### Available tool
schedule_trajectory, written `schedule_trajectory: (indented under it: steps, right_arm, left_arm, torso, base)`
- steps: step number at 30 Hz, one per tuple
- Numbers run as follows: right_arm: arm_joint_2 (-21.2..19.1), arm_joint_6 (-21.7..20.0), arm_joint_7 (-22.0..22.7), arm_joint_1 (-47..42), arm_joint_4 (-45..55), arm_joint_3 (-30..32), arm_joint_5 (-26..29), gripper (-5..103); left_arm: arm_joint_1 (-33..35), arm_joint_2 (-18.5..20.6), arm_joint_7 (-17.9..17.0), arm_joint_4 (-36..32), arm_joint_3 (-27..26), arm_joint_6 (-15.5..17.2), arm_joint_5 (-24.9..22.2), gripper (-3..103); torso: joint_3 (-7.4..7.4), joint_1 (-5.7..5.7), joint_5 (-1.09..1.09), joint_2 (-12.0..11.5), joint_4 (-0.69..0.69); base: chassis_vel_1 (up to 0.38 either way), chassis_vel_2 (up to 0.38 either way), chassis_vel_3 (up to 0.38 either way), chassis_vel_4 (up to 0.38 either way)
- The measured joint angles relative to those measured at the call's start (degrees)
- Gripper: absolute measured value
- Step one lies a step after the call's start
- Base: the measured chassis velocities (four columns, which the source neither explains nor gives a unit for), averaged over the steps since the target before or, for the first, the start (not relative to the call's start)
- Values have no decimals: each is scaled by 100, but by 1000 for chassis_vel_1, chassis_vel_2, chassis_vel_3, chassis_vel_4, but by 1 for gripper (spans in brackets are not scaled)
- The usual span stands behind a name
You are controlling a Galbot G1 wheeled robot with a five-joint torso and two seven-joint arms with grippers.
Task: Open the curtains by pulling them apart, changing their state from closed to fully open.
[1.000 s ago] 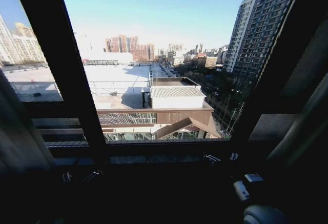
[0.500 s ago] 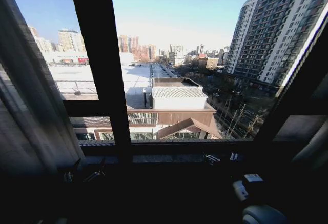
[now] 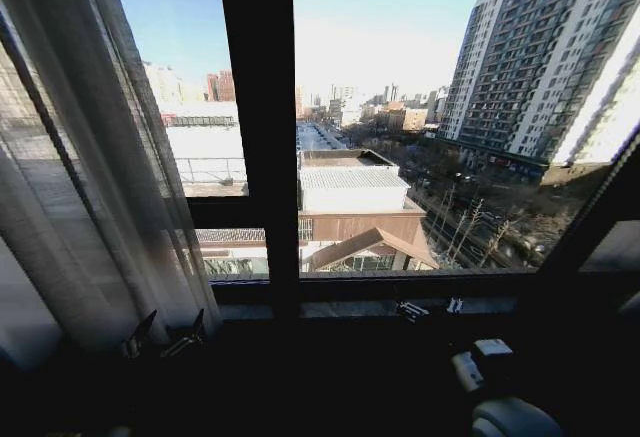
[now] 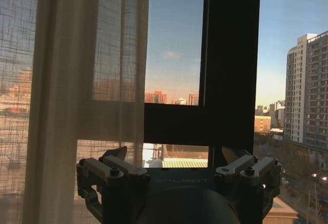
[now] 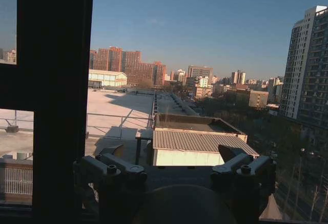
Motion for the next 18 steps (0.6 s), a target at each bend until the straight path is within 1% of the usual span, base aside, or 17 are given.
schedule_trajectory:
  steps: [3,6,8,11,12,13,14,15,16,17,18]
  right_arm:
    - [0,16,-8,-5,-1,-16,-17,100]
    - [3,51,-64,-24,-20,-40,-74,100]
    - [5,156,-168,-54,-50,-70,-119,100]
    - [-3,221,-183,-32,-106,-100,-131,100]
    - [-3,221,-183,-32,-106,-100,-131,100]
    - [-14,226,-178,-22,-122,-96,-131,100]
    - [-22,228,-173,-19,-134,-87,-131,100]
    - [-35,231,-160,-20,-143,-66,-130,100]
    - [-38,236,-130,-32,-151,-43,-129,100]
    - [-38,236,-130,-32,-151,-43,-129,100]
    - [-39,238,-101,-43,-157,-33,-129,100]
  left_arm:
    - [-5,10,-4,8,-6,0,-4,100]
    - [-8,20,-11,22,-11,-4,-13,100]
    - [-17,65,-28,69,-22,-44,-25,100]
    - [-85,304,-114,173,-124,-68,-148,100]
    - [-85,304,-114,173,-124,-68,-148,100]
    - [-160,432,-211,215,-157,-44,-222,100]
    - [-223,525,-287,250,-173,1,-278,100]
    - [-371,711,-408,349,-191,89,-367,100]
    - [-529,873,-494,455,-193,160,-411,100]
    - [-529,873,-494,455,-193,160,-411,100]
    - [-635,975,-547,522,-177,201,-429,100]
  torso:
    - [0,0,-1,0,1]
    - [0,0,3,0,1]
    - [1,0,1,-1,3]
    - [0,1,-2,0,2]
    - [0,1,-2,0,2]
    - [0,1,0,0,2]
    - [0,1,-1,0,2]
    - [0,1,-6,0,3]
    - [0,1,-6,0,2]
    - [0,1,-6,0,2]
    - [0,1,-6,0,1]
  base:
    - [359,365,-374,-360]
    - [343,341,-347,-337]
    - [325,338,-306,-310]
    - [273,300,-274,-289]
    - [226,275,-257,-289]
    - [226,275,-176,-236]
    - [152,175,-176,-236]
    - [152,63,-112,-137]
    - [77,63,-112,-35]
    - [77,63,-112,-35]
    - [77,8,-28,-35]
